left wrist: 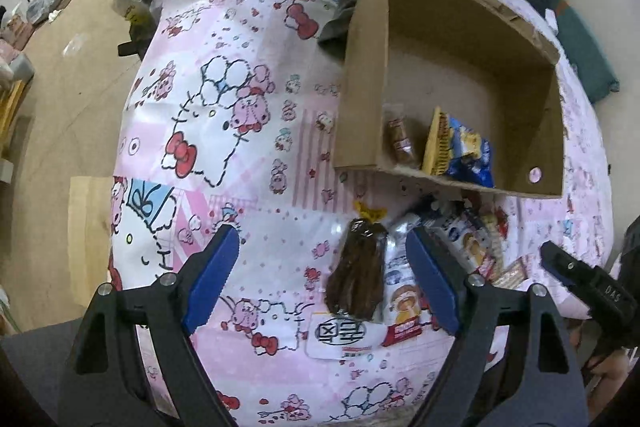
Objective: Organize snacks
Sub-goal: 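Grasp the dark vacuum-packed meat pack with the left gripper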
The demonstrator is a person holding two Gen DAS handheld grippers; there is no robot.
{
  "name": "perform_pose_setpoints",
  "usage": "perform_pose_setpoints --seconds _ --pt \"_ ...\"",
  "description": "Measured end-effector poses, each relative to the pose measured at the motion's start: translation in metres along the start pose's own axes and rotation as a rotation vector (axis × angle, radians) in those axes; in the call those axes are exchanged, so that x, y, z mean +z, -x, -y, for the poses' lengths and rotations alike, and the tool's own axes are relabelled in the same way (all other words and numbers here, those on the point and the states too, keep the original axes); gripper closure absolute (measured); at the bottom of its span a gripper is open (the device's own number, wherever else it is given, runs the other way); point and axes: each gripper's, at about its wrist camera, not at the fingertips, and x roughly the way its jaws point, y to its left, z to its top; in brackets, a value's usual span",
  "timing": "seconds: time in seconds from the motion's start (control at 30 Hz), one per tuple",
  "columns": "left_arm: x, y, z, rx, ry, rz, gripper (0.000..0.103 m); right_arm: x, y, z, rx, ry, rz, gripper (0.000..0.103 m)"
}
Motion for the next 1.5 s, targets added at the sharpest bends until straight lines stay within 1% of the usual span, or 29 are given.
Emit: perform_pose_setpoints --seconds 0.07,0.1,0.13,0.2,0.23,0.27,0.3,0.33,0.37,0.43,0.5,0.53,0.57,0.6,0.63,0.67,0.73,0.77,0.8,0.87,0.93,0.97,1.03,1.1,1.2,1.33,1.4,1.43,1.5 --pt "-0.001 -0.007 0.001 0.015 -0.022 -0.019 0.021 0.0 0.0 0.001 0.0 -0.003 0.0 0.021" --pt "-0.002 -0.009 0.001 0.017 -0.025 -0.024 0.026 0.0 0.0 0.002 0.006 -0.01 -0.003 0.021" --pt "-0.002 -0.013 0.0 0.019 -0.027 -0.034 0.028 0.0 -0.001 0.002 0.01 -0.017 -0.005 0.021" --pt "-0.005 -0.023 -0.001 0.012 -0.022 -0.075 0.042 0.0 -0.002 0.004 0.016 -0.031 -0.008 0.021" --pt "-0.006 -0.029 -0.002 0.009 -0.019 -0.097 0.046 0.0 -0.002 0.005 0.018 -0.037 -0.007 0.021" --pt "-0.007 -0.035 -0.004 0.001 -0.012 -0.12 0.054 0.0 -0.002 0.004 0.018 -0.04 -0.007 0.021" --pt "-0.008 -0.039 -0.005 -0.011 -0.004 -0.139 0.059 0.001 -0.003 0.005 0.019 -0.044 -0.009 0.021" --pt "-0.01 -0.045 -0.004 -0.026 0.002 -0.168 0.06 0.001 -0.003 0.006 0.022 -0.048 -0.009 0.021" --pt "-0.012 -0.049 -0.003 -0.028 -0.003 -0.18 0.06 0.002 -0.005 0.005 0.024 -0.053 -0.011 0.021" --pt "-0.017 -0.059 0.002 -0.012 -0.025 -0.205 0.06 0.003 -0.007 0.005 0.028 -0.061 -0.014 0.021" --pt "-0.021 -0.069 0.008 -0.044 -0.026 -0.236 0.058 0.004 -0.009 0.004 0.035 -0.064 -0.019 0.021" --pt "-0.024 -0.075 0.011 -0.062 -0.025 -0.257 0.055 0.004 -0.01 0.003 0.037 -0.063 -0.022 0.021" --pt "-0.026 -0.08 0.014 -0.07 -0.026 -0.27 0.046 0.004 -0.011 0.001 0.039 -0.06 -0.025 0.021" --pt "-0.027 -0.083 0.016 -0.07 -0.03 -0.271 0.036 0.004 -0.012 0.0 0.038 -0.054 -0.028 0.021" --pt "-0.029 -0.086 0.019 -0.059 -0.04 -0.267 0.034 0.003 -0.013 -0.001 0.037 -0.049 -0.03 0.021" --pt "-0.031 -0.091 0.022 -0.042 -0.056 -0.276 0.034 0.003 -0.013 -0.001 0.036 -0.045 -0.033 0.021" --pt "-0.035 -0.099 0.028 -0.041 -0.078 -0.299 0.03 0.002 -0.014 -0.001 0.037 -0.043 -0.036 0.021" --pt "-0.037 -0.1 0.032 -0.033 -0.102 -0.29 0.027 0.002 -0.014 -0.001 0.04 -0.045 -0.036 0.021" --pt "-0.039 -0.101 0.035 -0.028 -0.117 -0.286 0.025 0.003 -0.014 -0.001 0.042 -0.046 -0.036 0.021" --pt "-0.039 -0.103 0.033 -0.053 -0.096 -0.277 0.025 0.003 -0.014 -0.001 0.044 -0.048 -0.034 0.021" --pt "-0.04 -0.106 0.033 -0.059 -0.076 -0.266 0.024 0.003 -0.016 -0.002 0.047 -0.047 -0.037 0.021" --pt "-0.041 -0.105 0.035 -0.05 -0.091 -0.259 0.025 0.004 -0.016 -0.003 0.047 -0.048 -0.038 0.021" --pt "-0.041 -0.105 0.037 -0.062 -0.105 -0.249 0.039 0.004 -0.017 -0.003 0.052 -0.049 -0.04 0.021" --pt "-0.041 -0.104 0.037 -0.075 -0.104 -0.252 0.048 0.004 -0.018 -0.003 0.05 -0.052 -0.041 0.021" --pt "-0.04 -0.099 0.029 -0.085 -0.084 -0.26 0.057 0.004 -0.017 0.0 0.046 -0.061 -0.039 0.021" --pt "-0.043 -0.088 0.026 -0.077 -0.074 -0.249 0.058 0.004 -0.016 0.004 0.058 -0.073 -0.042 0.021" --pt "-0.041 -0.083 0.025 -0.069 -0.072 -0.245 0.058 0.004 -0.016 0.001 0.066 -0.054 -0.047 0.021" --pt "-0.043 -0.082 0.023 -0.065 -0.07 -0.243 0.058 0.004 -0.017 -0.001 0.075 -0.041 -0.056 0.022" --pt "-0.045 -0.081 0.017 -0.054 -0.062 -0.247 0.058 0.004 -0.024 -0.011 0.098 0.009 -0.095 0.029"
